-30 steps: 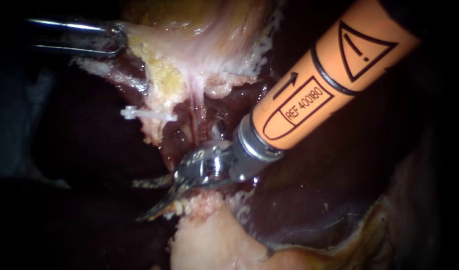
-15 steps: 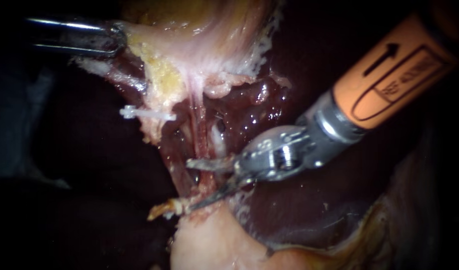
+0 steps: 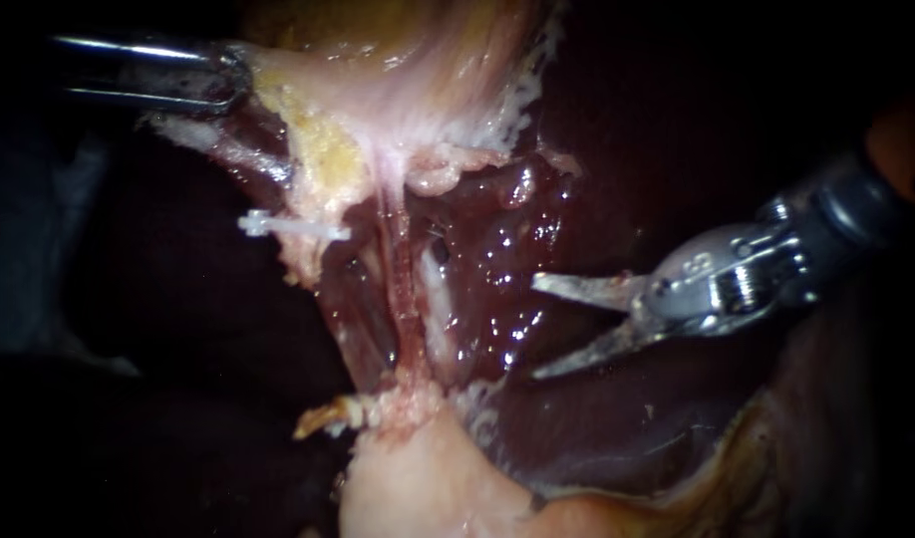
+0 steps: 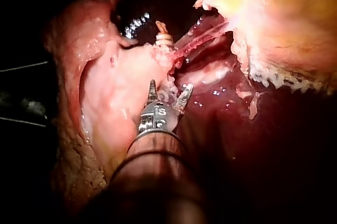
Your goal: Go back from the cut left tube
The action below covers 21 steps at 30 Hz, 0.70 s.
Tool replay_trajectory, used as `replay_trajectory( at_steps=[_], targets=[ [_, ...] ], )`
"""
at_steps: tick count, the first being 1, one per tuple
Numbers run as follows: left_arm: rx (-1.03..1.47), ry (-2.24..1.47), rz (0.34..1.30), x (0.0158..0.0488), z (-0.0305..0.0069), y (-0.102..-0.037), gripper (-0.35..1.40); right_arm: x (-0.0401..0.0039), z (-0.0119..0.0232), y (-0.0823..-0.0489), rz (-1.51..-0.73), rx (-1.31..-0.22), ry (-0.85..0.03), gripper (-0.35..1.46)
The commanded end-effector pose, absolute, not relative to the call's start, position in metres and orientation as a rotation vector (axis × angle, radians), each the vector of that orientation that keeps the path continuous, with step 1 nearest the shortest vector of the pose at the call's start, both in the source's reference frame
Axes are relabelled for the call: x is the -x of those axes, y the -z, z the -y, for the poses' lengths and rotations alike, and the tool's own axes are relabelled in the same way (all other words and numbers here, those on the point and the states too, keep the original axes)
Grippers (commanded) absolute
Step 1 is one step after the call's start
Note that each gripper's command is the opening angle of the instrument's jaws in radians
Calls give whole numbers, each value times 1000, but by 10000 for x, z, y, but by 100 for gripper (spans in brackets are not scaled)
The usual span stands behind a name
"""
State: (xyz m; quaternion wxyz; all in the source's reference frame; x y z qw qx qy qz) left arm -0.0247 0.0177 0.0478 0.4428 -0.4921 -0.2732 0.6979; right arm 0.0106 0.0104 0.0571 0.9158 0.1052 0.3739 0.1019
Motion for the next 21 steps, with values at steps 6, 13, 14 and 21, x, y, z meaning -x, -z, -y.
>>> replay_trajectory(
  at_steps=[6, 13, 14, 21],
  targets=[
    [1221, -1731, 678, 247, -177, -478, -35, -91, -117, -563, -751, -220, -221, 145],
    [1221, -1732, 675, 249, -177, -482, -35, -89, -117, -562, -749, -223, -226, 145],
    [1221, -1732, 674, 250, -176, -483, -35, -89, -117, -562, -751, -225, -225, 145],
    [1222, -1734, 660, 262, -172, -496, -35, -89, -118, -562, -751, -225, -225, 145]
  ],
)
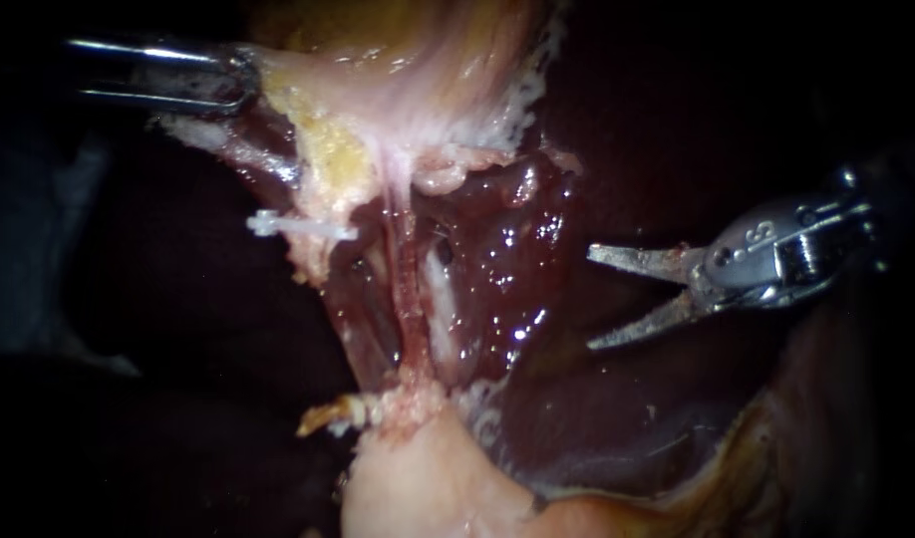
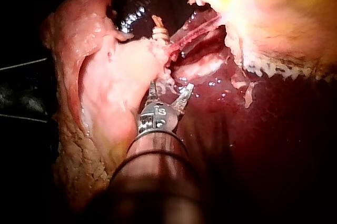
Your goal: Go back from the cut left tube
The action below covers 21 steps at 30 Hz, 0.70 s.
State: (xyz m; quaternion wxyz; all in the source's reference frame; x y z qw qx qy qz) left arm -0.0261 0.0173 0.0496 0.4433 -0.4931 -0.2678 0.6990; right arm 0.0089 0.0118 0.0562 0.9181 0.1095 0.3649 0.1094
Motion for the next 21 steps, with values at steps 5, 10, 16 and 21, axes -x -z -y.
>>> replay_trajectory(
  at_steps=[5, 10, 16, 21],
  targets=[
    [1223, -1741, 661, 277, -166, -507, -35, -89, -118, -564, -752, -227, -224, 145],
    [1221, -1751, 666, 291, -161, -517, -35, -88, -118, -564, -757, -237, -221, 145],
    [1217, -1762, 671, 298, -157, -527, -35, -88, -118, -565, -773, -268, -209, 145],
    [1217, -1763, 671, 298, -157, -528, -35, -87, -117, -564, -774, -268, -209, 145]
  ],
)
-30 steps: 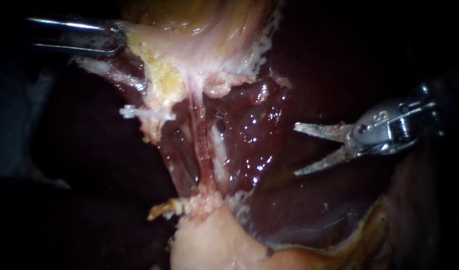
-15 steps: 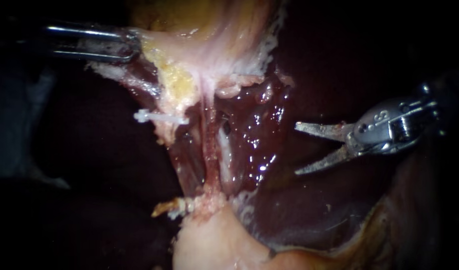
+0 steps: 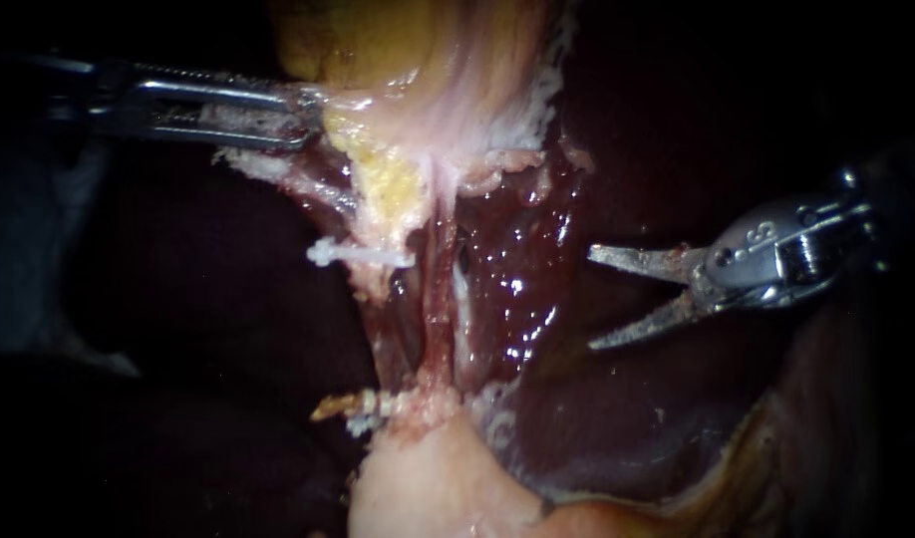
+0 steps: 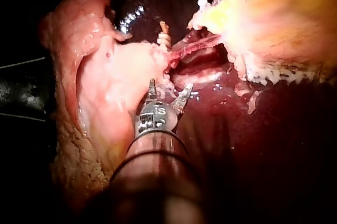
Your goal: Go back from the cut left tube
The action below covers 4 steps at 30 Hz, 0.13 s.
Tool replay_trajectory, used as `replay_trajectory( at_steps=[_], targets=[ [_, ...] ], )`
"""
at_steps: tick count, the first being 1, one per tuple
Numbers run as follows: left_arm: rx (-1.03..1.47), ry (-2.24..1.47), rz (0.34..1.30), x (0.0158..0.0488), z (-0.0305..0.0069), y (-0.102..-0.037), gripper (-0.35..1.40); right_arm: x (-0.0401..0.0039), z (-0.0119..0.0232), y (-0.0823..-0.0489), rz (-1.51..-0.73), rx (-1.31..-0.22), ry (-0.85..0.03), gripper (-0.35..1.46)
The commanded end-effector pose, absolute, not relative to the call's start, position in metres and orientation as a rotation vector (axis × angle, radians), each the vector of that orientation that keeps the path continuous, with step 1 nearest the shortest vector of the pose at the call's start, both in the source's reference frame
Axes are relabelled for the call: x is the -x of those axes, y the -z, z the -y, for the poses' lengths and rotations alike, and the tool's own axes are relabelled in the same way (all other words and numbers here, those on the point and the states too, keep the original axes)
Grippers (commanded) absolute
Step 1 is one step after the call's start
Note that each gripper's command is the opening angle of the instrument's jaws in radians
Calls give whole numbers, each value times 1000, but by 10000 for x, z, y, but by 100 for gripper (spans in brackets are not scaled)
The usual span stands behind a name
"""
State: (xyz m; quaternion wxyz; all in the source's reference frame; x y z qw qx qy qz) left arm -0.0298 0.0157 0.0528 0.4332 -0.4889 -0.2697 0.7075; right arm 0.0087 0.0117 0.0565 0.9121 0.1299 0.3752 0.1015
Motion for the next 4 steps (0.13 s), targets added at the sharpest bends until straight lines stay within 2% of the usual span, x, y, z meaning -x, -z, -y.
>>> replay_trajectory(
  at_steps=[1, 4],
  targets=[
    [1217, -1763, 671, 298, -157, -528, -35, -87, -117, -564, -774, -268, -209, 145],
    [1217, -1763, 671, 298, -157, -528, -35, -86, -117, -564, -774, -268, -208, 145]
  ],
)
